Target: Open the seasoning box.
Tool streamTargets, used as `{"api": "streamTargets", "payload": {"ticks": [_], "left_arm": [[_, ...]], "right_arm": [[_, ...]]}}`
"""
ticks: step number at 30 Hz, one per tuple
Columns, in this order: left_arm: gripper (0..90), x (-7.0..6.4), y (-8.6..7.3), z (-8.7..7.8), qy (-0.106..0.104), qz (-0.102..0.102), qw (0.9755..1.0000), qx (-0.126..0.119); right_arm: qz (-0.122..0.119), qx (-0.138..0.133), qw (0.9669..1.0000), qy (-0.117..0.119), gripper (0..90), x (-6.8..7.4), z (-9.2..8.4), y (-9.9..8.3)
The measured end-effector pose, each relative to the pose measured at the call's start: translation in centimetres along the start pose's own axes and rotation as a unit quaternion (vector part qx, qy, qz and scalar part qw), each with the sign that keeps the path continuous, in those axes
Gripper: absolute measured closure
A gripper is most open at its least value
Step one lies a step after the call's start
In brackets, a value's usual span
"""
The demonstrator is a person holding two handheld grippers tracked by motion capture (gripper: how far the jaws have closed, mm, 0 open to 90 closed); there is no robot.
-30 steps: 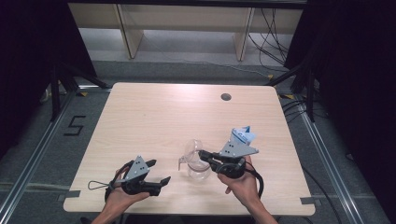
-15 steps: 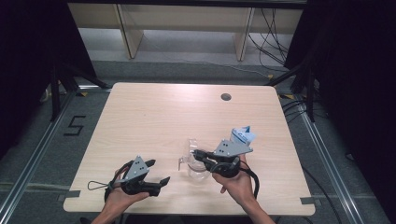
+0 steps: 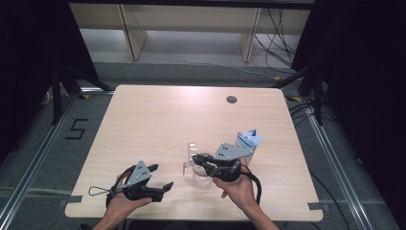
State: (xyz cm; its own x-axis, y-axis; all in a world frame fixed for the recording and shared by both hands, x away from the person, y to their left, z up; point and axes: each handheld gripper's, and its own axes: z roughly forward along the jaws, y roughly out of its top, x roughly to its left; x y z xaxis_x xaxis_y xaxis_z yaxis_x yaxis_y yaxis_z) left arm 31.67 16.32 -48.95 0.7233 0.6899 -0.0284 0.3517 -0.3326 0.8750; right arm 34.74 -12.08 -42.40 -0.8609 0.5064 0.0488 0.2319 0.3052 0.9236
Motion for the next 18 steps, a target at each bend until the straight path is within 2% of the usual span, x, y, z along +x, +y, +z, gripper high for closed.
{"api": "streamTargets", "payload": {"ticks": [1, 3, 4, 5, 6, 10, 12, 14, 16, 18], "left_arm": [[16.9, 0.1, 0.03, -0.01, -0.001, 0.004, 1.0, -0.001], [16.9, 0.12, 0.04, -0.02, -0.002, 0.004, 1.0, 0.0], [16.9, 0.1, -0.03, 0.02, -0.002, 0.0, 1.0, 0.0], [16.9, 0.1, -0.05, 0.02, -0.002, -0.001, 1.0, 0.0], [16.9, 0.1, -0.05, 0.02, -0.002, -0.002, 1.0, 0.0], [16.9, 0.08, -0.06, 0.08, -0.002, -0.002, 1.0, 0.001], [16.9, 0.06, -0.08, 0.08, -0.002, -0.002, 1.0, 0.0], [16.8, 0.07, -0.07, 0.08, -0.003, -0.002, 1.0, 0.0], [16.8, 0.12, -0.09, 0.11, -0.003, -0.002, 1.0, -0.002], [16.7, 0.16, -0.1, 0.04, -0.002, -0.003, 1.0, 0.0]], "right_arm": [[0.015, -0.002, 0.9999, 0.004, 86.9, 0.26, 0.21, -0.05], [0.008, 0.004, 1.0, -0.003, 86.9, 0.23, 0.17, 0.01], [-0.017, -0.001, 0.9999, 0.001, 86.9, 0.05, 0.4, 0.07], [-0.001, -0.001, 1.0, 0.008, 86.9, 0.24, 0.55, 0.02], [0.0, -0.001, 0.9999, 0.013, 86.9, 0.26, 0.65, 0.02], [-0.011, 0.001, 0.9999, 0.008, 86.8, 0.28, 0.84, 0.07], [-0.003, -0.002, 1.0, 0.003, 86.8, 0.44, 0.92, 0.04], [0.002, 0.003, 0.9999, 0.016, 86.7, 0.54, 1.04, 0.05], [0.004, 0.009, 0.9999, 0.008, 86.6, 0.64, 0.9, 0.06], [-0.001, 0.005, 0.9999, 0.01, 86.6, 0.5, 0.95, 0.05]]}}
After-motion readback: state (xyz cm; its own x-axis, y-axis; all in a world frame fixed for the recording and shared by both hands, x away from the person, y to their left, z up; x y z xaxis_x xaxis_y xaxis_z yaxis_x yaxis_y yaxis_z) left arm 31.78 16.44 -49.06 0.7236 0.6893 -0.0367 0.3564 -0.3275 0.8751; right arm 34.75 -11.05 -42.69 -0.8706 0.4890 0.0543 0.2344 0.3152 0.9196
